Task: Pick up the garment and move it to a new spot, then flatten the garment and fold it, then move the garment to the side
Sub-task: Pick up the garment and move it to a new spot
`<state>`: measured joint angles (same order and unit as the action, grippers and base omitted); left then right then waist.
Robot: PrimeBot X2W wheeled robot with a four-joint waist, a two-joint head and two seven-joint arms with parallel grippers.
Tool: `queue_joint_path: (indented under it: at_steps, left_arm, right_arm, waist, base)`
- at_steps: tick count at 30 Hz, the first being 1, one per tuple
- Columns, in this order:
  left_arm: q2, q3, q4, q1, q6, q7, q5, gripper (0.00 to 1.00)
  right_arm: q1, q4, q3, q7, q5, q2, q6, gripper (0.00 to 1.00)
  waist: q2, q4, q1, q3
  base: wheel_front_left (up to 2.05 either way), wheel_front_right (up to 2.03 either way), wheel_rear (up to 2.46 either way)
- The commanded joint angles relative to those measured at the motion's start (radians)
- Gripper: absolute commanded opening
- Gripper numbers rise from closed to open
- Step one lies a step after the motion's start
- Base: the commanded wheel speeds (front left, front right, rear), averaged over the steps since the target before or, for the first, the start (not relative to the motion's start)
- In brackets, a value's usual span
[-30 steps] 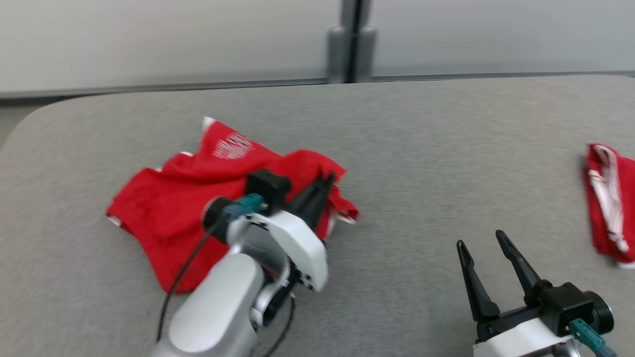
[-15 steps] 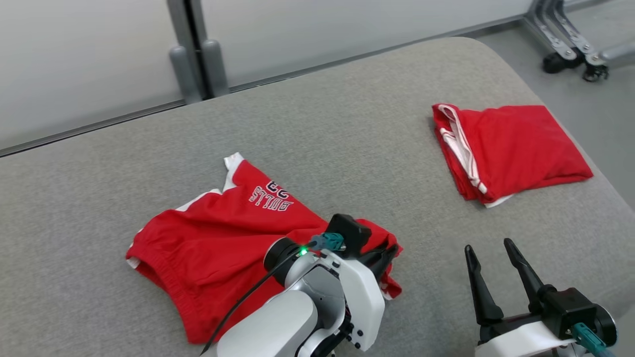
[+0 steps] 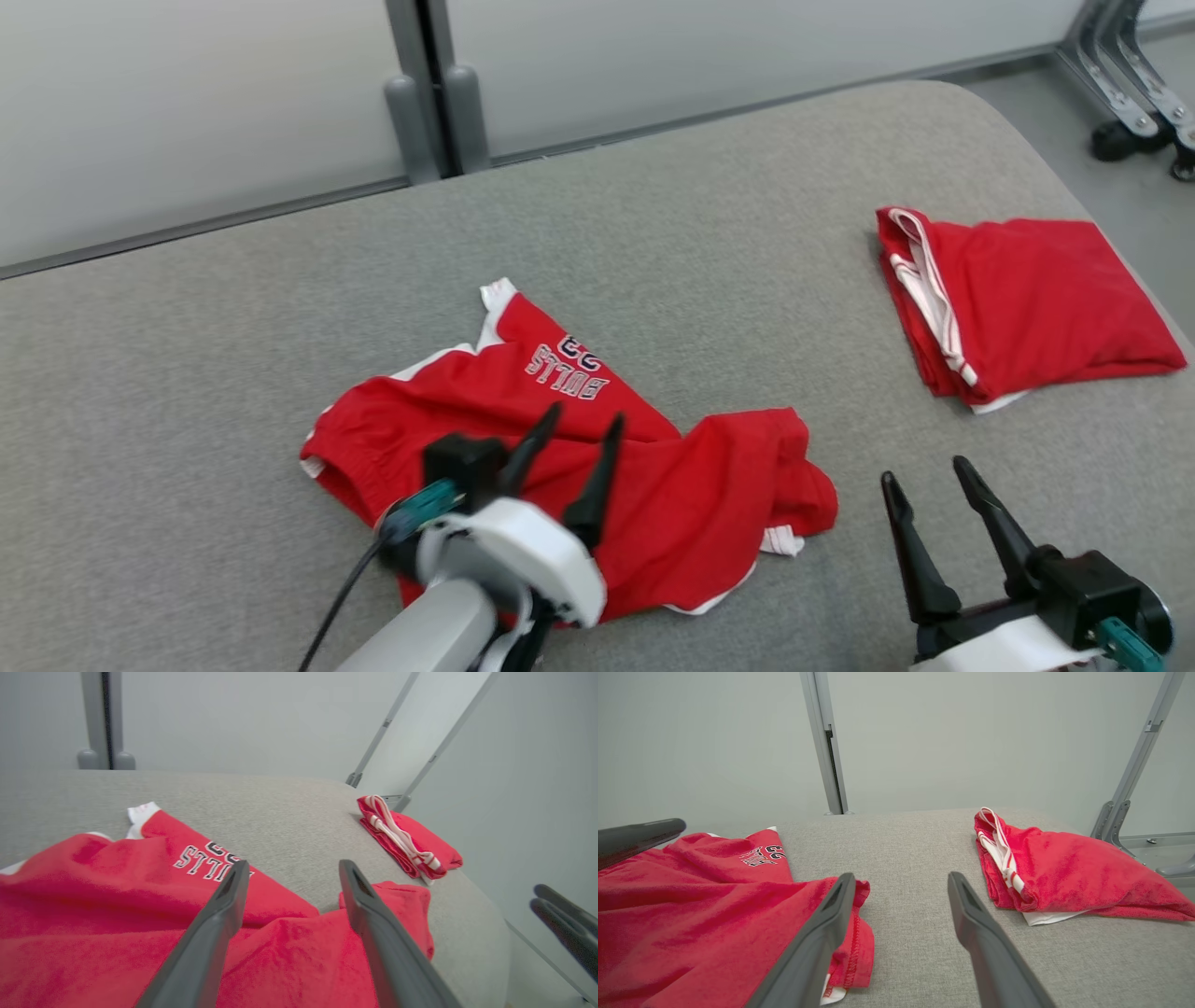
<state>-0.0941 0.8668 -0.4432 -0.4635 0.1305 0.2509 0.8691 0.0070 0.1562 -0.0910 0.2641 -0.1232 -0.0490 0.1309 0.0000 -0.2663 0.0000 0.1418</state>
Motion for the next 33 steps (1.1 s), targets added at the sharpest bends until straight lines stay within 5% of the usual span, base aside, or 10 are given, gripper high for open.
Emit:
queue_joint_path:
  at_steps: [1, 6, 11, 19, 33]
  left_arm:
    - [-0.027, -0.026, 0.018, 0.040, 0.018, 0.009, -0.011, 1.00]
    - [-0.092, -0.198, 0.185, 0.218, 0.091, 0.014, -0.125, 1.00]
    - [-0.118, -0.349, 0.305, 0.408, 0.114, 0.015, -0.287, 1.00]
    - [-0.087, -0.568, 0.323, 0.680, 0.030, 0.015, -0.458, 1.00]
    - [0.014, -0.747, 0.303, 0.732, -0.115, 0.015, -0.593, 1.00]
  right_arm:
    - [0.016, -0.005, 0.016, 0.000, 0.004, -0.005, 0.000, 1.00]
    - [0.063, -0.026, 0.054, 0.000, 0.021, -0.018, 0.000, 1.00]
    - [0.106, -0.040, 0.089, 0.000, 0.038, -0.031, 0.000, 1.00]
    - [0.162, -0.027, 0.144, 0.000, 0.049, -0.030, 0.000, 1.00]
    - [0.175, -0.016, 0.140, 0.000, 0.058, -0.017, 0.000, 1.00]
  waist:
    - [0.0000, 0.039, 0.0000, -0.035]
    - [0.0000, 0.110, 0.0000, -0.081]
    - [0.0000, 0.173, 0.0000, -0.117]
    - [0.0000, 0.233, 0.0000, -0.181]
    - [0.0000, 0.250, 0.0000, -0.194]
  base:
    - [0.00, 0.00, 0.00]
    - [0.00, 0.00, 0.00]
    - [0.00, 0.00, 0.00]
    - [0.00, 0.00, 0.00]
    - [0.00, 0.00, 0.00]
